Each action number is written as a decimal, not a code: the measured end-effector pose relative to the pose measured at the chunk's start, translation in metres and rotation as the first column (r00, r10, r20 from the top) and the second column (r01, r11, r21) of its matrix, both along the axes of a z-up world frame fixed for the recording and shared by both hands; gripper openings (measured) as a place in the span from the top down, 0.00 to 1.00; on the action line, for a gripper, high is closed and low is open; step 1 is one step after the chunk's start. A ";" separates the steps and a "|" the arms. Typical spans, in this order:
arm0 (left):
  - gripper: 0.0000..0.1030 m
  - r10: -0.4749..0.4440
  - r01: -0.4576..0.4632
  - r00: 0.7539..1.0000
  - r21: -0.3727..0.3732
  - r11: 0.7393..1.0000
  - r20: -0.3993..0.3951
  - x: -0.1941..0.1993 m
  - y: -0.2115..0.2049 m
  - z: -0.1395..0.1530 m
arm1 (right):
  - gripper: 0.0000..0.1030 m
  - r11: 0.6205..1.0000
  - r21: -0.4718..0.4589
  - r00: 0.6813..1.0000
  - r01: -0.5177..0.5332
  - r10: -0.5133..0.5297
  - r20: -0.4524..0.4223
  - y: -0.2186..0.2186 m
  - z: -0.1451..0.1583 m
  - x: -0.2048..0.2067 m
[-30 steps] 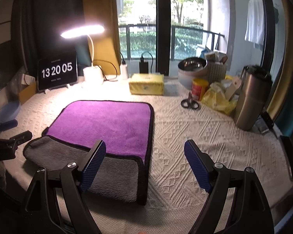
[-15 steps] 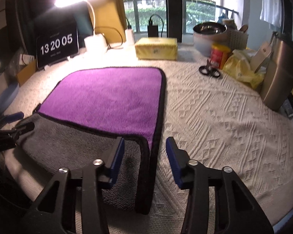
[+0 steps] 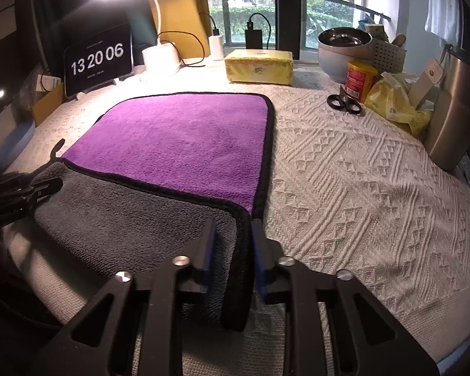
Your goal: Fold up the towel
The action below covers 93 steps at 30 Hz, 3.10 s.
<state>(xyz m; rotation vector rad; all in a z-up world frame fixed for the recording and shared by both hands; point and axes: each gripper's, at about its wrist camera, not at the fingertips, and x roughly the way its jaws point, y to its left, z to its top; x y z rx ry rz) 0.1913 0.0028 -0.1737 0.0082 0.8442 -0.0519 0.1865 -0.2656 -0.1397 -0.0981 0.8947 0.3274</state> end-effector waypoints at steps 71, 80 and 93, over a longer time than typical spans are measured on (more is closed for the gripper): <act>0.90 0.029 -0.016 0.971 -0.057 0.998 0.238 0.018 0.015 0.099 | 0.95 0.997 0.070 0.957 -0.037 0.015 0.290 0.007 0.093 0.031; 0.90 0.033 -0.019 0.969 -0.059 0.998 0.244 0.032 0.018 0.100 | 0.95 0.997 0.071 0.956 -0.042 0.020 0.293 0.008 0.094 0.048; 0.90 0.039 -0.024 0.970 -0.064 0.998 0.242 0.064 0.021 0.099 | 0.95 0.996 0.076 0.958 -0.043 0.019 0.285 0.014 0.087 0.083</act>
